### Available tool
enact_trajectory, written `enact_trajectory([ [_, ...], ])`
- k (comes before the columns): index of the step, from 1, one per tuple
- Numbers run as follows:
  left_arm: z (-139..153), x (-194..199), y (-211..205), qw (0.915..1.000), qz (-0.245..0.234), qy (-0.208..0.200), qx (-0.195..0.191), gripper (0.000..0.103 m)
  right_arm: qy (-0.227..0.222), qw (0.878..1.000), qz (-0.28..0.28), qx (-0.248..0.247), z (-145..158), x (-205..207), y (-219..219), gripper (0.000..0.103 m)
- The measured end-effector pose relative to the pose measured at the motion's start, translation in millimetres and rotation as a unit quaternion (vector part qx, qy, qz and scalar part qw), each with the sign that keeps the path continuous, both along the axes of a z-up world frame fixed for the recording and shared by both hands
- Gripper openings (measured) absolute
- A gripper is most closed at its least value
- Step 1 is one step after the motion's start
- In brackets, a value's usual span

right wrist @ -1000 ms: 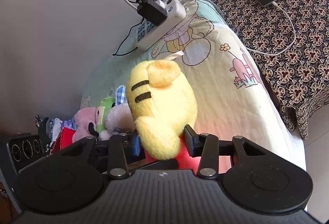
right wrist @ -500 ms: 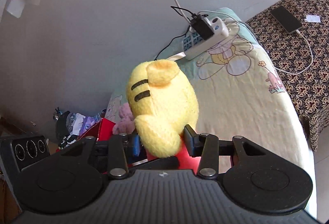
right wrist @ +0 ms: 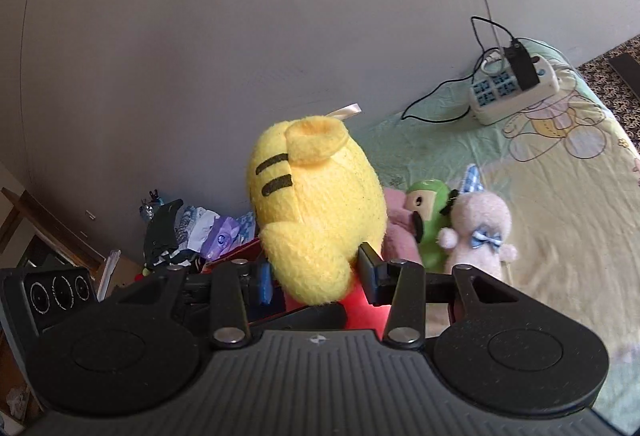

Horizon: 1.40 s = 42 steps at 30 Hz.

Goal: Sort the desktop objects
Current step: 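Hold the yellow tiger plush with both grippers and carry it toward the red box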

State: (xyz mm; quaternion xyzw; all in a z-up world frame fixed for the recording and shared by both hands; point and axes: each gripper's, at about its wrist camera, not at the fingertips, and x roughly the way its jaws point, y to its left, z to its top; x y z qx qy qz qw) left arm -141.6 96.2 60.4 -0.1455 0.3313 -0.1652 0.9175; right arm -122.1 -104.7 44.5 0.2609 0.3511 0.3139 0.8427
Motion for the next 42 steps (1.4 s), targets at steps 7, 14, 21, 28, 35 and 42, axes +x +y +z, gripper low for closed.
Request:
enact_trajectory([
  [7,7,-21,61,0.9997,0.019,-0.014,0.001,0.066,-0.019,1.000,0.018,0.001,9,-8,64,0.045],
  [14,-3,-28,92,0.9997,0.023,0.008,0.007,0.066,-0.015,1.000,0.020,-0.011,0,-15,103,0.045],
  [21,-14,-25,120,0.9987,0.036,0.029,0.022,0.066,-0.009,0.999,0.020,-0.025,-14,-14,134,0.045],
  [28,-16,-24,129,0.9985,0.041,0.030,0.022,0.066,-0.015,0.999,0.016,-0.034,-18,-16,153,0.045],
  [35,-24,-13,129,0.9977,0.040,0.037,0.041,0.066,-0.013,0.998,0.006,-0.054,-23,-8,164,0.045],
  [42,-35,0,137,0.9978,0.029,0.049,0.033,0.067,0.000,0.998,-0.001,-0.065,-29,-1,164,0.045],
])
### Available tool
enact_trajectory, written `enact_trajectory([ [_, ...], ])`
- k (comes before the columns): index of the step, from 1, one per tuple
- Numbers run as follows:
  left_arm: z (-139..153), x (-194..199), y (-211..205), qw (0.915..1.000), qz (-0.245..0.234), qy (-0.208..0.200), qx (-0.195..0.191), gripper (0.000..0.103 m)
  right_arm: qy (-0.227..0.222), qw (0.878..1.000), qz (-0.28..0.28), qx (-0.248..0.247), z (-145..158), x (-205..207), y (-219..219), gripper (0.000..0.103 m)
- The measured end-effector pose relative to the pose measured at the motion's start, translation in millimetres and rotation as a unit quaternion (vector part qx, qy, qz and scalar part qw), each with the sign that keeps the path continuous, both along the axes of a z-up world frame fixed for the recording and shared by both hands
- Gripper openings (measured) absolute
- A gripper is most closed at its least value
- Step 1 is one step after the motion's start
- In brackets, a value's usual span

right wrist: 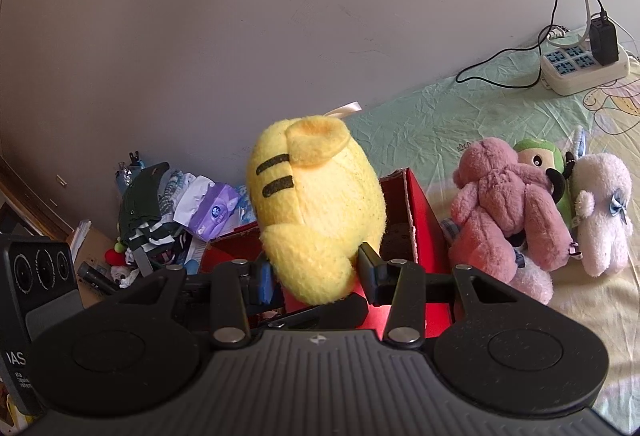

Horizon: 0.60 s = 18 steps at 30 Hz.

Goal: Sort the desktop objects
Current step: 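Hold the yellow tiger plush with both grippers and carry it toward the red box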

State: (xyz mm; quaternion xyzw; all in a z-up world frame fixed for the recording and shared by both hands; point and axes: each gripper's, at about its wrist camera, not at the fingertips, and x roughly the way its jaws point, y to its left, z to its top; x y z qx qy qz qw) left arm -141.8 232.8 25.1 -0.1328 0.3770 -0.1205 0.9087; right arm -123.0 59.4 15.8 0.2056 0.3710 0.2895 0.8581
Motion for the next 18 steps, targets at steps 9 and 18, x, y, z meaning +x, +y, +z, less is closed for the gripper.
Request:
enact_trajectory([
  [9,-13,9,0,0.9995,0.007,0.031,0.002,0.067,0.015,1.000,0.001,-0.027,-9,3,9,0.045],
  [18,-25,16,8,0.9989,0.019,0.043,0.002,0.070,0.030,0.998,0.006,-0.055,-15,11,19,0.045],
])
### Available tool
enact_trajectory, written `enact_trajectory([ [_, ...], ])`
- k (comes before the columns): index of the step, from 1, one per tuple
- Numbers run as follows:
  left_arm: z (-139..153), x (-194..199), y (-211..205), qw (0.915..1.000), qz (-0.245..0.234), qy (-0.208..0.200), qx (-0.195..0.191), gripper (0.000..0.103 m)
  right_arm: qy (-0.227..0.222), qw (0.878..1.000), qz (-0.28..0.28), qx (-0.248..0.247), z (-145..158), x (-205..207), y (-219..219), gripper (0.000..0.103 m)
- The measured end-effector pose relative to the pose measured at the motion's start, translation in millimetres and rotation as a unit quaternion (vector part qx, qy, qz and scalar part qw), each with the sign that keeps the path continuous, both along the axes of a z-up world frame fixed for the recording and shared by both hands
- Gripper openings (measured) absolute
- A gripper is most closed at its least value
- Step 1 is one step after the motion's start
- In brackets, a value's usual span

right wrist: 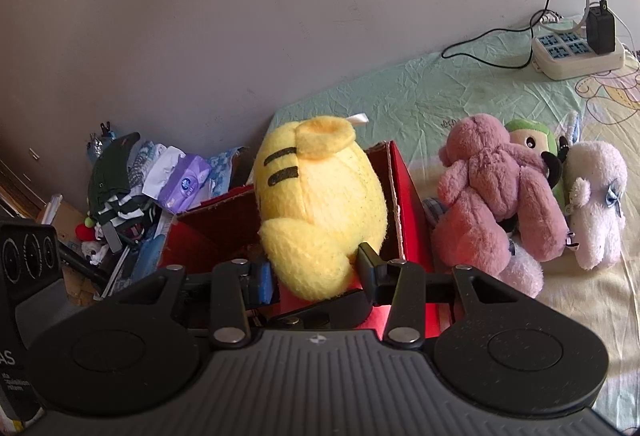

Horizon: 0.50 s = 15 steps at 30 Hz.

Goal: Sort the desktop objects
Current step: 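Hold the yellow tiger plush with both grippers and carry it toward the red box, then lower the yellow tiger plush into the red box with both grippers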

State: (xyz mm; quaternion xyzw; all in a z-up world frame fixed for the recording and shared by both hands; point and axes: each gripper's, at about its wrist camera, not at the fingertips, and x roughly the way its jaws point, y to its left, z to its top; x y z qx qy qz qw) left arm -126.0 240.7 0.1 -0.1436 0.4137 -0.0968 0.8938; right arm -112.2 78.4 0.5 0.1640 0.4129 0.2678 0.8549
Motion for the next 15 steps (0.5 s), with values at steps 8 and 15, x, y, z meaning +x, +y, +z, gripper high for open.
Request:
enact_trajectory([
  [8,-7,3,-2,0.9998,0.005,0.004,0.018,0.070,0.013,1.000,-0.008,-0.016,-11,7,5,0.043],
  [15,-20,14,-2,0.9993,0.002,0.030,0.022,0.072,0.038,0.999,-0.018,-0.014,-26,14,5,0.043],
])
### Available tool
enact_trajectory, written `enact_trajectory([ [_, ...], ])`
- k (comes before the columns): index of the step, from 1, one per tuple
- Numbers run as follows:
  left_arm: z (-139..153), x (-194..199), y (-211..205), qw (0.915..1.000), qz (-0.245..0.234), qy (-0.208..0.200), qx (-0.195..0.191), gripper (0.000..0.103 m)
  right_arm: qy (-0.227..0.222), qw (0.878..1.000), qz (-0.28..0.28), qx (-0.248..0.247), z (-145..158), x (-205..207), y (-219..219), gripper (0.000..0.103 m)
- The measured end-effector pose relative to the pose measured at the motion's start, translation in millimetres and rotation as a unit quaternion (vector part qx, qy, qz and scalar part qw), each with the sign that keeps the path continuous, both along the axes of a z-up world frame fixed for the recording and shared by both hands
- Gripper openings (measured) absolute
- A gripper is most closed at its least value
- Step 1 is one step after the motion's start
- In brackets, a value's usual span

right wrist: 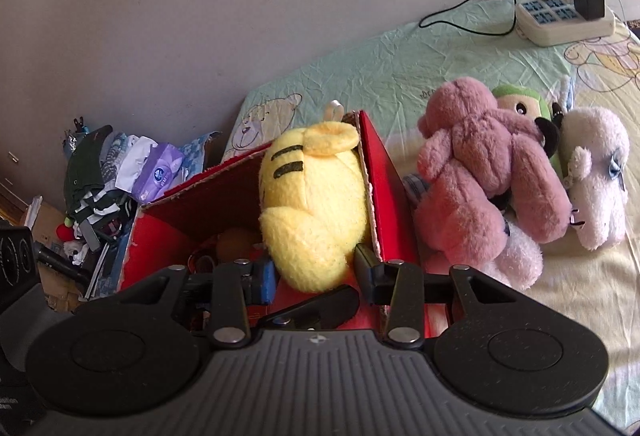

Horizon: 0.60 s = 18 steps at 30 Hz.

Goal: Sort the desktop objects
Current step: 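Lower the yellow tiger plush into the red box with both grippers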

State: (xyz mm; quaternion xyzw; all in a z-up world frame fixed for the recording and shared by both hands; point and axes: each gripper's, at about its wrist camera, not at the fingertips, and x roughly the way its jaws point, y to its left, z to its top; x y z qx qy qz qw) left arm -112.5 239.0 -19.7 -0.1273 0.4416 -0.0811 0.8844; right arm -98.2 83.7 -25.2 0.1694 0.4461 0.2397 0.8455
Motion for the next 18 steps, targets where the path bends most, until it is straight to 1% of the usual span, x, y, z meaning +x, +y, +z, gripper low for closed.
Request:
enact_trajectory([
  [6,-8.3,6.0,-0.2,1.0000,0.000,0.004,0.007,0.077,-0.007,1.000,0.001,-0.003,0.2,0.5,-1.1,0.043],
  [18,-11.1,4.5,-7.6,0.9998,0.001,0.005,0.017,0.078,-0.025,1.000,0.002,-0.004,-0.4,-1.4,-0.4,0.041],
])
